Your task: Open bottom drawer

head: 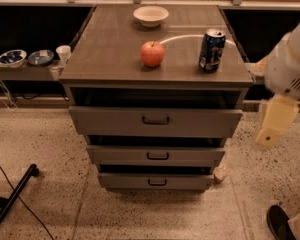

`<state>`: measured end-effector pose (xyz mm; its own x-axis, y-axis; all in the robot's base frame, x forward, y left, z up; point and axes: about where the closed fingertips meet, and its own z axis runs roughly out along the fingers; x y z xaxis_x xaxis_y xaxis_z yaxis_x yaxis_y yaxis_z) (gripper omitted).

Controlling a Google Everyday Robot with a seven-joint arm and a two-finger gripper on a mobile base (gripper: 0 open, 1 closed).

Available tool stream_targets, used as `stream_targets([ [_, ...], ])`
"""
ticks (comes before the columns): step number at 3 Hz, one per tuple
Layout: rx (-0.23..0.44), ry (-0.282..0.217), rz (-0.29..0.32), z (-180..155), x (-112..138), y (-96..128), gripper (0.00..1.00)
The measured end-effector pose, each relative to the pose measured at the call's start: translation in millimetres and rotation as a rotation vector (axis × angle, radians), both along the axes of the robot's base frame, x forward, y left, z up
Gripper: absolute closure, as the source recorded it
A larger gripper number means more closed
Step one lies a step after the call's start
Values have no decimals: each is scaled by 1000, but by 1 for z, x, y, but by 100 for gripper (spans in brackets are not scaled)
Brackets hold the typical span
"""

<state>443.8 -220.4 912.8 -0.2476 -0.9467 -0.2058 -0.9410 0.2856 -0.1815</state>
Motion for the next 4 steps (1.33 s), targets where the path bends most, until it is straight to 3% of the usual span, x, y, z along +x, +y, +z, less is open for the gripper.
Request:
stream_targets([
  [1,66,7,22,-67,-21,3,0],
  [2,65,-7,25,-93,-34,-10,0],
  [3,132,58,76,-106,-31,-2,0],
  [4,234,145,117,-157,-37,18,0],
])
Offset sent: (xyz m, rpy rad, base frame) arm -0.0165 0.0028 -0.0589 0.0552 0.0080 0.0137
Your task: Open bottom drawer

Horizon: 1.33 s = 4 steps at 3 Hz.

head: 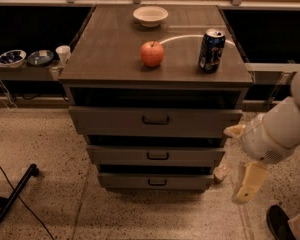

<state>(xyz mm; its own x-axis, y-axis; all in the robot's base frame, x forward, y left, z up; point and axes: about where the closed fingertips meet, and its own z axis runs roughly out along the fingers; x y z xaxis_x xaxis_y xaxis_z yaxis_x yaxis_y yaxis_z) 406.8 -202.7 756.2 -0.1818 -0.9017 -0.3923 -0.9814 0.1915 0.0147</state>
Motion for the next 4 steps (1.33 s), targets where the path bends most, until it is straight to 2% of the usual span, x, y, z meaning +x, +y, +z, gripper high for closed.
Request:
stream_targets([
  [1,75,47,26,-83,-26,28,0],
  [2,171,33,53,-135,-33,48,0],
  [3,177,14,112,-141,-34,49,0],
  [4,243,-35,47,-159,-2,52,0],
])
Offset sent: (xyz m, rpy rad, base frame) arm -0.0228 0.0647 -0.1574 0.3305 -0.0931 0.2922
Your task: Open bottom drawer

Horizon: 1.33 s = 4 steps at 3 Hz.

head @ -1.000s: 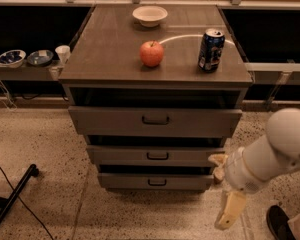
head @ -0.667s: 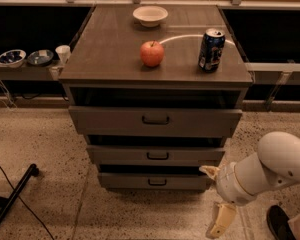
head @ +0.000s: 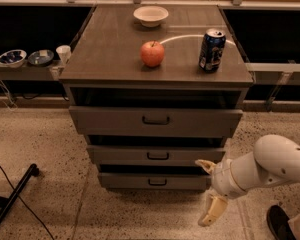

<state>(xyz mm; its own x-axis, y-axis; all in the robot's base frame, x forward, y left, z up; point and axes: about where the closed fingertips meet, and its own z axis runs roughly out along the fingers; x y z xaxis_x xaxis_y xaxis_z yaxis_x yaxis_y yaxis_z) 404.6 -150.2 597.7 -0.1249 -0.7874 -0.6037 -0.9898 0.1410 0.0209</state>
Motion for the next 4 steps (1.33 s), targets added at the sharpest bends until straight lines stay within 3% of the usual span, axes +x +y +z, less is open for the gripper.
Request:
stream_targets([
  [1,168,-79,-75,-83,20,23,0],
  [2,223,-168,-112,-141,37,37,0],
  [3,314,-246,-109,-181,48,47,0],
  [4,314,-246,-109,-181,48,47,0],
])
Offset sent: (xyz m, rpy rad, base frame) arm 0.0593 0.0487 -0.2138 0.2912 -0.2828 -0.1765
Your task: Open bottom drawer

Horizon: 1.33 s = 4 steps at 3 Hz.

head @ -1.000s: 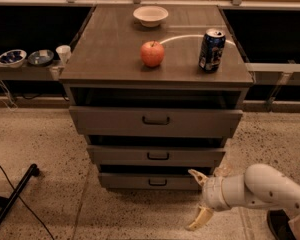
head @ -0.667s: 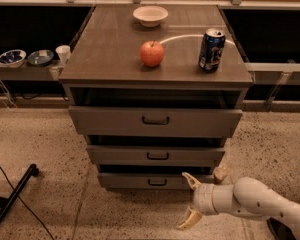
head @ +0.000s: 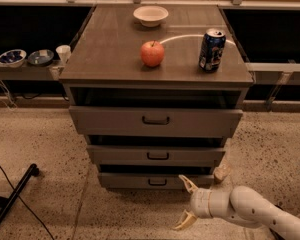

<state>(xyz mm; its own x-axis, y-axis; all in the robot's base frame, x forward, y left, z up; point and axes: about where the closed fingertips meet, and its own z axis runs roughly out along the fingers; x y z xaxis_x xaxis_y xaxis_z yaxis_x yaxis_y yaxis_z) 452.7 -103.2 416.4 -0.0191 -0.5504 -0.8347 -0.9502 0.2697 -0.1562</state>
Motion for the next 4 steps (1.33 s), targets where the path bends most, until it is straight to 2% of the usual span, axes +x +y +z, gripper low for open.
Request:
stream_targets([
  [1,-135,-90,27,-15,24,-7,0],
  [2,-318,-147,47,-57,53,-51,0],
  [3,-318,-147,47,-57,53,-51,0],
  [4,-373,-94,57,-90,57,-53,0],
])
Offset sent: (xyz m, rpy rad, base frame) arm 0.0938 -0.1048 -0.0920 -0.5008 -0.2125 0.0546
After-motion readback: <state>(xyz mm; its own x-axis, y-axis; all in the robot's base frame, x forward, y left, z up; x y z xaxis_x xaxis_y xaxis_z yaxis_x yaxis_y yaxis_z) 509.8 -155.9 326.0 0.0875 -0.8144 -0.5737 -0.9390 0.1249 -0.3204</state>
